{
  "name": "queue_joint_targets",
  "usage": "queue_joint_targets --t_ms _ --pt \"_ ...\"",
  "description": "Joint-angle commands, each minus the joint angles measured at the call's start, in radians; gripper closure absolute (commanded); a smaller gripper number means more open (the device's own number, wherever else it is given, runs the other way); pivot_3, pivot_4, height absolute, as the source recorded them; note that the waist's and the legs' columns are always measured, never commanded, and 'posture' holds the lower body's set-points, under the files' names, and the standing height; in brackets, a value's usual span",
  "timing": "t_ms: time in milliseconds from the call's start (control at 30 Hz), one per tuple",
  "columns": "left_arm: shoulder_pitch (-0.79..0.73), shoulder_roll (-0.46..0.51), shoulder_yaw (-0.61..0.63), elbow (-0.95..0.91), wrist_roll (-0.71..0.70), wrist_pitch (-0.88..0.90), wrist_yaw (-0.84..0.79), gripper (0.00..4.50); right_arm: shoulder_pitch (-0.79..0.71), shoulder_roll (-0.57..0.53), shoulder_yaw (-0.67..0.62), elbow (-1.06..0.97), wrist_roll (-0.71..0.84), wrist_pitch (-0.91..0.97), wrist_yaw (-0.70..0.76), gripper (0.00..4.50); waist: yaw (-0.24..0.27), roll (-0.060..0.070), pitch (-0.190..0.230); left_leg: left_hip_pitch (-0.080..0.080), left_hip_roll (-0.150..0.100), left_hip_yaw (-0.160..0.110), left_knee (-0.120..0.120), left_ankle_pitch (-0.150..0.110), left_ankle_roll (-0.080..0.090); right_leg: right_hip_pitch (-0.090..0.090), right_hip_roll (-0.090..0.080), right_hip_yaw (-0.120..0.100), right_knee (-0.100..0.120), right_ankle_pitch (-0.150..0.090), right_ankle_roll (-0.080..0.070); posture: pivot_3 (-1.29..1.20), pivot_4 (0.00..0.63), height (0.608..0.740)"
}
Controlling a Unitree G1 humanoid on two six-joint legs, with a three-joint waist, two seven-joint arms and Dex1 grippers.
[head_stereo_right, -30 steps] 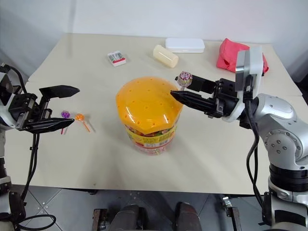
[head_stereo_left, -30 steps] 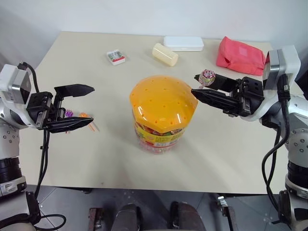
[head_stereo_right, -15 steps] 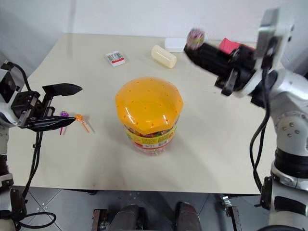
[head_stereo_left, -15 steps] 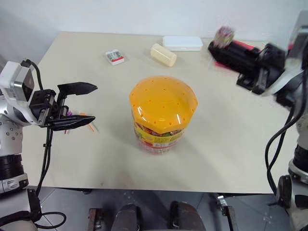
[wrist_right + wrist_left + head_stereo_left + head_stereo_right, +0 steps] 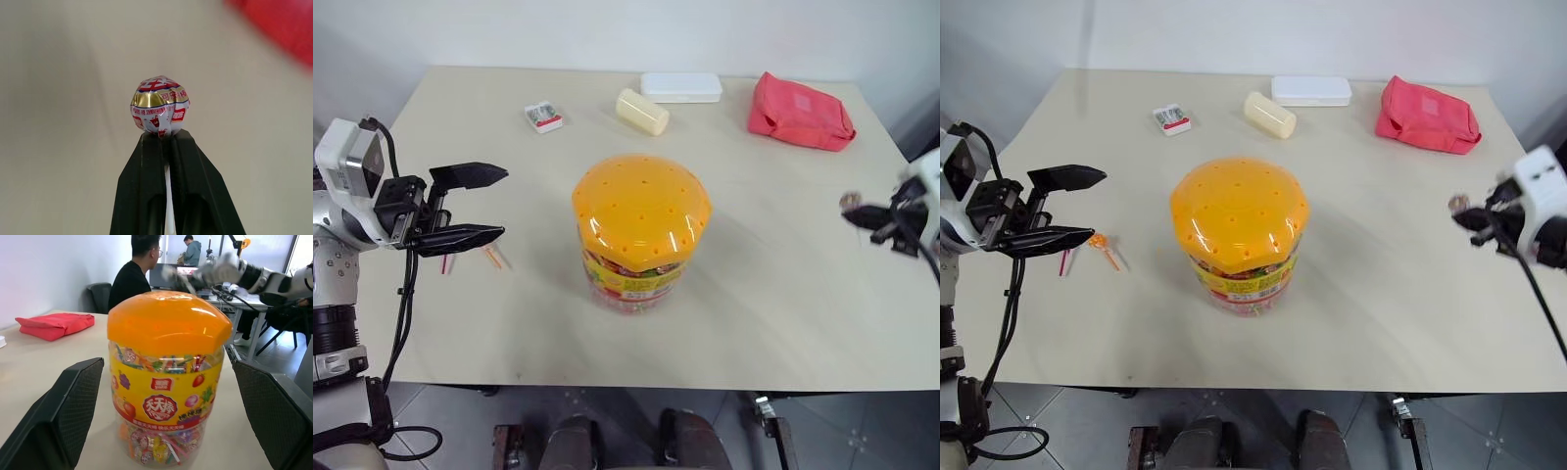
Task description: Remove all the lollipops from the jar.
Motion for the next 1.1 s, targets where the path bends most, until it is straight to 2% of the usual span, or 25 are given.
queue_joint_targets --t_ms 33,267,433,733,833,933,1100 --pt "-0.019 0.033 0.012 -0.013 -0.020 -0.005 -0.058 0.00 0.021 0.037 -0.031 0.039 -0.042 0.012 -0.047 4.46 -0.003 0.000 0.000 0.000 0.000 0.000 0.000 0.000 0.000 0.000 0.000 0.000 0.000 0.000 0.000 0.00 0.150 0.740" --pt "-0.056 0.044 -0.005 -0.032 -0.027 0.012 -0.052 0.00 0.008 0.119 -0.003 0.195 -0.126 -0.048 -0.082 4.46 -0.002 0.000 0.000 0.000 0.000 0.000 0.000 0.000 0.000 0.000 0.000 0.000 0.000 0.000 0.000 0.00 0.150 0.740" --pt "-0.051 0.044 -0.011 -0.055 -0.031 0.039 -0.031 0.00 0.025 0.147 -0.025 0.179 -0.141 -0.058 -0.076 2.98 -0.003 0.000 0.000 0.000 0.000 0.000 0.000 0.000 0.000 0.000 0.000 0.000 0.000 0.000 0.000 0.00 0.150 0.740" --pt "-0.034 0.044 -0.009 -0.076 -0.030 0.065 -0.020 0.00 0.169 0.149 -0.176 -0.012 -0.079 -0.031 -0.043 0.03 0.000 0.000 0.000 0.000 0.000 -0.001 0.000 0.000 0.000 0.000 0.000 0.000 0.000 0.000 0.000 0.00 0.150 0.740" --pt "-0.029 0.043 -0.011 -0.069 -0.010 0.063 0.012 0.00 0.197 0.166 -0.250 -0.103 -0.041 -0.059 -0.021 0.03 -0.001 0.000 0.000 0.000 0.000 0.000 0.000 0.000 0.000 0.000 0.000 0.000 0.000 0.000 0.000 0.00 0.150 0.740" --pt "-0.020 0.039 -0.021 -0.047 0.033 0.067 0.085 0.00 0.191 0.238 -0.312 -0.228 0.030 -0.159 0.020 0.03 0.000 0.000 0.000 0.000 0.000 -0.001 0.000 0.000 0.000 0.000 0.000 0.000 0.000 0.000 0.000 0.00 0.150 0.740" --pt "0.019 0.023 -0.010 -0.038 0.054 0.089 0.173 0.00 0.257 0.315 -0.254 -0.359 0.072 -0.310 0.162 0.03 0.003 0.000 0.000 0.000 0.000 -0.001 0.000 0.000 0.000 0.000 0.000 0.000 0.000 0.000 0.000 0.00 0.150 0.740"
